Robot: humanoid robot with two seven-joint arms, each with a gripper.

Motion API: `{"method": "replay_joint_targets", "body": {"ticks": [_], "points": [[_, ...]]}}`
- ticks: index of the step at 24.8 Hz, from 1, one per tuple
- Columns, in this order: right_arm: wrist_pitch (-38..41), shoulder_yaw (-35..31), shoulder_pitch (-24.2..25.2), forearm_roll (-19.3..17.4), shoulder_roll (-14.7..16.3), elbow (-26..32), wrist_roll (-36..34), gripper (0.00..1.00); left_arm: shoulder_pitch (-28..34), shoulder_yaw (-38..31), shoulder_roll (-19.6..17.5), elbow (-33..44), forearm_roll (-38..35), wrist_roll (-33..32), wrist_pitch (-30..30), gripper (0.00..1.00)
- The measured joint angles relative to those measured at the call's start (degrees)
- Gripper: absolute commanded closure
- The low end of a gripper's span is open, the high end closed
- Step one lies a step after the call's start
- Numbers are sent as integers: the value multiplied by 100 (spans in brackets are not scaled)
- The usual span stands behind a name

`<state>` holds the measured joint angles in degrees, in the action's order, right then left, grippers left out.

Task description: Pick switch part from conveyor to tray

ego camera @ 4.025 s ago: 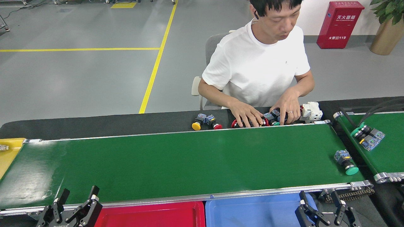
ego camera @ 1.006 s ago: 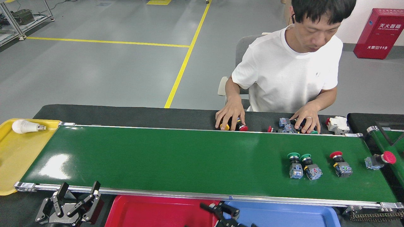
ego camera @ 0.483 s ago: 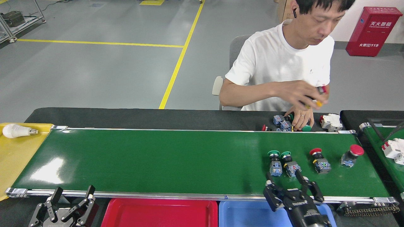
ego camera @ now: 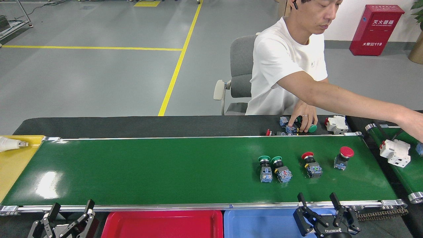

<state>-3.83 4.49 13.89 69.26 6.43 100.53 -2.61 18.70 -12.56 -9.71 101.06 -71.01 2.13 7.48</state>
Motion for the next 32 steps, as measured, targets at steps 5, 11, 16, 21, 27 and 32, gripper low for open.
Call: {"method": "replay_joint_targets", "body": {"ticks": [5,11,16,21,27,32], "points": [[-13,282,-124,38,-37,-1,78,0,2,27,10,0,0,-5,27,0],[-541,980,-803,294,-37,-183,854,1,-4,30,36,0,0,-9,436,0],[-885,1189,-1233,339,-40,-658,1277,2,-104,42,39,0,-4,-9,502,0],[-950,1378,-1908,336,-332,-1408,1460,4,-270,68,39,-3,-22,-9,510,0],[-871,1711,-2195,327,-449,-1758,1478,6,-447,346,39,-54,-40,-10,531,0],[-691,1734,-2363,320,-543,-1839,1480,11,-450,492,39,-66,-42,-10,488,0]]}}
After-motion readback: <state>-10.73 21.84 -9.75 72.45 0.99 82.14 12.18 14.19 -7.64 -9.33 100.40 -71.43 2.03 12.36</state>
